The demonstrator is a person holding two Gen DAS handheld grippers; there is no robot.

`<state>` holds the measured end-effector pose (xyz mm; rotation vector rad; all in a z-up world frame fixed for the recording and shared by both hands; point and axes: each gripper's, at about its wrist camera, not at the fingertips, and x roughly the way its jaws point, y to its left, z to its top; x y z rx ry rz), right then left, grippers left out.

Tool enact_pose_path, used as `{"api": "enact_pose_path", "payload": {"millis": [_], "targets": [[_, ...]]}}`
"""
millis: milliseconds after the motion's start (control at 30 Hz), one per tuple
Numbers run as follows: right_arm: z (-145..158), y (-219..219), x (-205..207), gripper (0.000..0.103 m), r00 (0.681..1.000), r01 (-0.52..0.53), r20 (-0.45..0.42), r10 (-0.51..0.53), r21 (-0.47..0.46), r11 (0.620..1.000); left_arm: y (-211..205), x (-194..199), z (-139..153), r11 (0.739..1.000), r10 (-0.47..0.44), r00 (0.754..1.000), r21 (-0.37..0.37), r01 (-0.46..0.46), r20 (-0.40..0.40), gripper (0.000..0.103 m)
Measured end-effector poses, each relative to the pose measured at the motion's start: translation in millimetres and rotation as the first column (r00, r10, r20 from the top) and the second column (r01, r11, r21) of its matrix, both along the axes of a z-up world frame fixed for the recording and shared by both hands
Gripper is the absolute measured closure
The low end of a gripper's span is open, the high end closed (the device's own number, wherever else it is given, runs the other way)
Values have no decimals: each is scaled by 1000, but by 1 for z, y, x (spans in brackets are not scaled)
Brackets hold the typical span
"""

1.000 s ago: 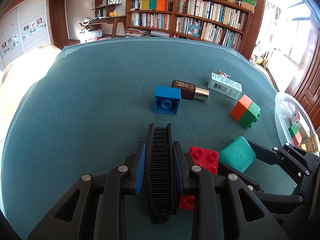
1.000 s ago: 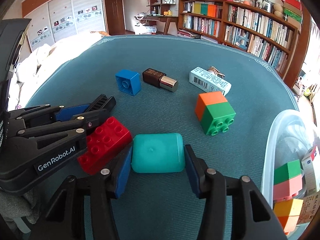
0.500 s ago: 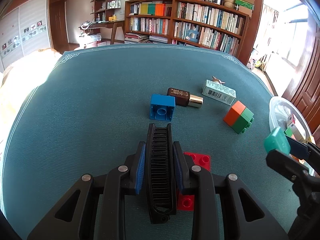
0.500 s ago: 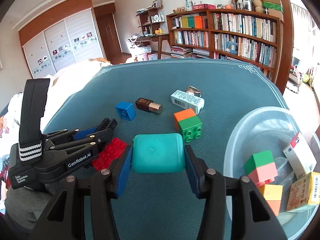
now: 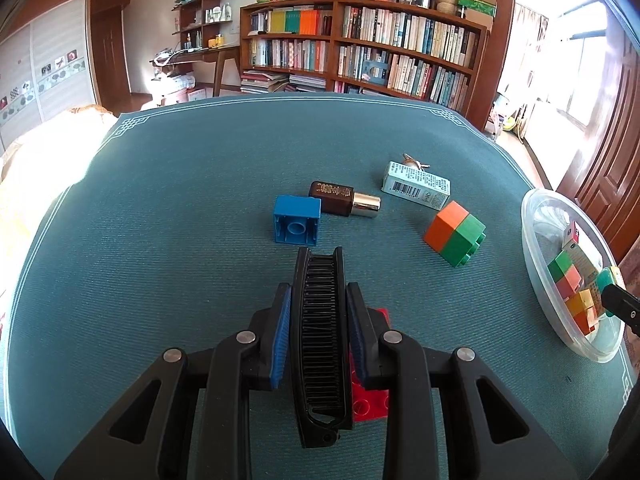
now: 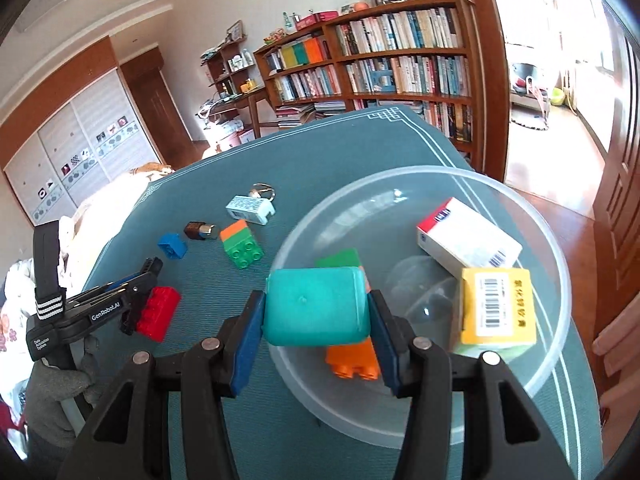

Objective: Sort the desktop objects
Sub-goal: 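Carry the teal case and black brush into the bowl and release both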

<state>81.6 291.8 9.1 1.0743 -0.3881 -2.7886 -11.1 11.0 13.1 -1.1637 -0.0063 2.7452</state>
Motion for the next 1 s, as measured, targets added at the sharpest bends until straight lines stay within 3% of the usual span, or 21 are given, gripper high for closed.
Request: {"api": "enact_pose_path", "payload": {"millis": [133,433,800,1000], "targets": [[-12,18,3,48,998,36,45,-35,-21,999,2,2,4,1000,-6,1000,2,6,-7,74],[-19,39,5,48,988,145,32,-150,118,982,5,6,15,1000,-12,1000,9,13,-24,74],[-20,37,6,48,992,115,32,-122,157,981,48,13,39,991,-130,989,15,131,-67,74],[-28,27,5,48,993,51,90,-75,243,969,81,14,48,977,-212,974,17,214,-75,74]]}}
